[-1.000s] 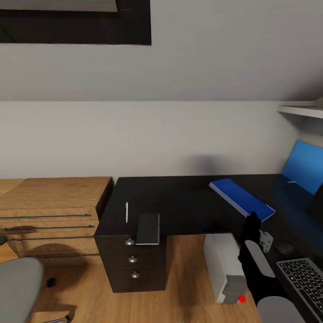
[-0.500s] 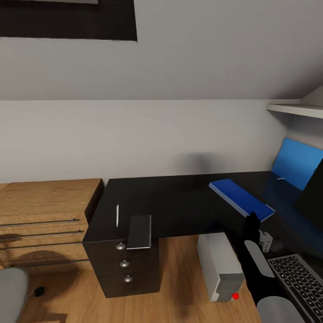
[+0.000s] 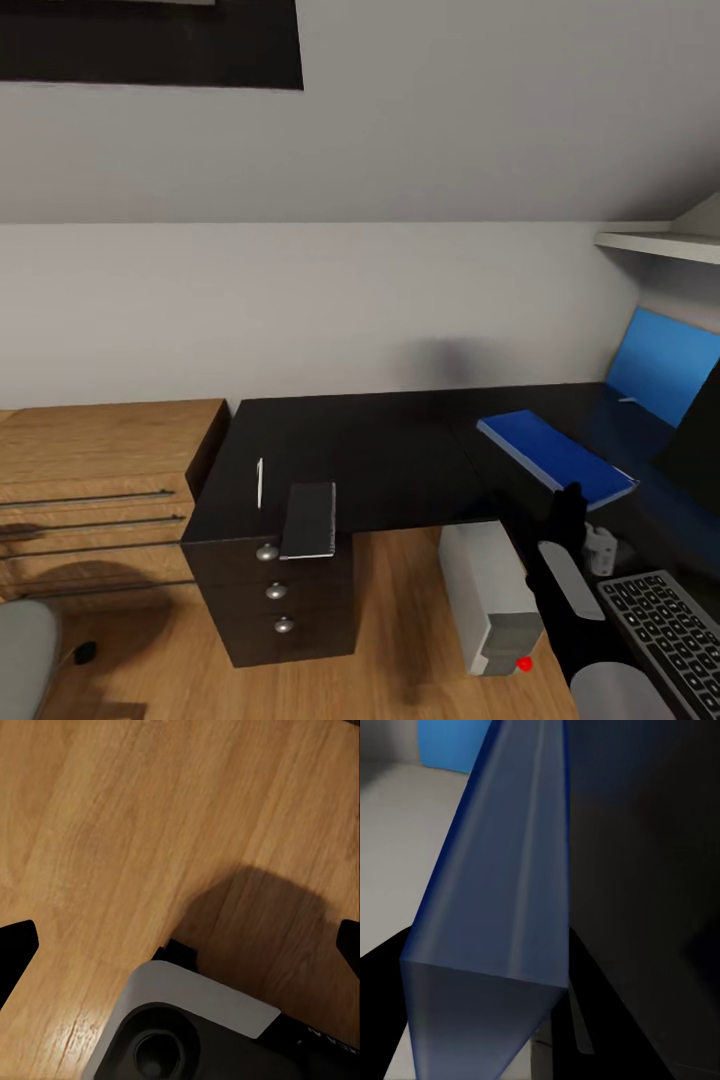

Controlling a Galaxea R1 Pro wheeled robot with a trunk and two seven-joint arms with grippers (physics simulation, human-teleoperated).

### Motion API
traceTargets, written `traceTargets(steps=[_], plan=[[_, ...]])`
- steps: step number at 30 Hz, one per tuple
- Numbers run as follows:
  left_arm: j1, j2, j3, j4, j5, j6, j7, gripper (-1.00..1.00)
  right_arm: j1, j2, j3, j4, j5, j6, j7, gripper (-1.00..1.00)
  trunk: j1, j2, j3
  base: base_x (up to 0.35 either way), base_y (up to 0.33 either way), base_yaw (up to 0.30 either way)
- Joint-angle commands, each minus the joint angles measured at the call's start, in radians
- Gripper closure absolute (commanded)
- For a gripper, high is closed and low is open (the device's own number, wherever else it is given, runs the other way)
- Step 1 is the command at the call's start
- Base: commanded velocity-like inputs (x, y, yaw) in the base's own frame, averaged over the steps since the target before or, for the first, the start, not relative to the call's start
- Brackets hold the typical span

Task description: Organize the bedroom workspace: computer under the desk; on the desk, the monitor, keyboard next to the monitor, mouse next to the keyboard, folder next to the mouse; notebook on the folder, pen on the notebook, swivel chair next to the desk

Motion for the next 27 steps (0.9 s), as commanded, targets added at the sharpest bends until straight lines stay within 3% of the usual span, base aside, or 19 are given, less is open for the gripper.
traceTargets(steps=[1,8,21,23,27], plan=[[-0.001,0.001,-0.009,0.000,0.006,-0.003,-0.003,-1.00,0.000,0.000,0.002,-0.001,0.013,-0.019,-0.003,1.00,0.000,-0.001,-0.001,0.105,0.000,0.000],[-0.001,0.001,-0.009,0.000,0.006,-0.005,-0.033,-1.00,-0.001,0.001,0.002,0.000,0.070,-0.073,-0.008,1.00,0.000,-0.001,-0.001,0.252,0.000,0.000],[-0.001,0.000,-0.006,-0.001,0.008,-0.009,-0.035,-1.00,-0.001,0.001,-0.006,0.014,0.063,-0.115,-0.010,1.00,0.000,-0.001,-0.001,0.049,0.000,0.000],[-0.001,0.000,-0.006,-0.002,0.009,-0.009,-0.034,-1.00,-0.001,0.001,-0.006,0.012,0.051,-0.114,-0.009,1.00,0.000,-0.001,-0.001,0.000,0.000,0.000],[-0.001,0.000,-0.004,-0.006,0.010,-0.010,-0.033,-1.00,-0.001,0.001,-0.005,0.007,-0.026,-0.108,-0.007,1.00,0.000,-0.001,-0.001,0.000,0.000,0.000]])
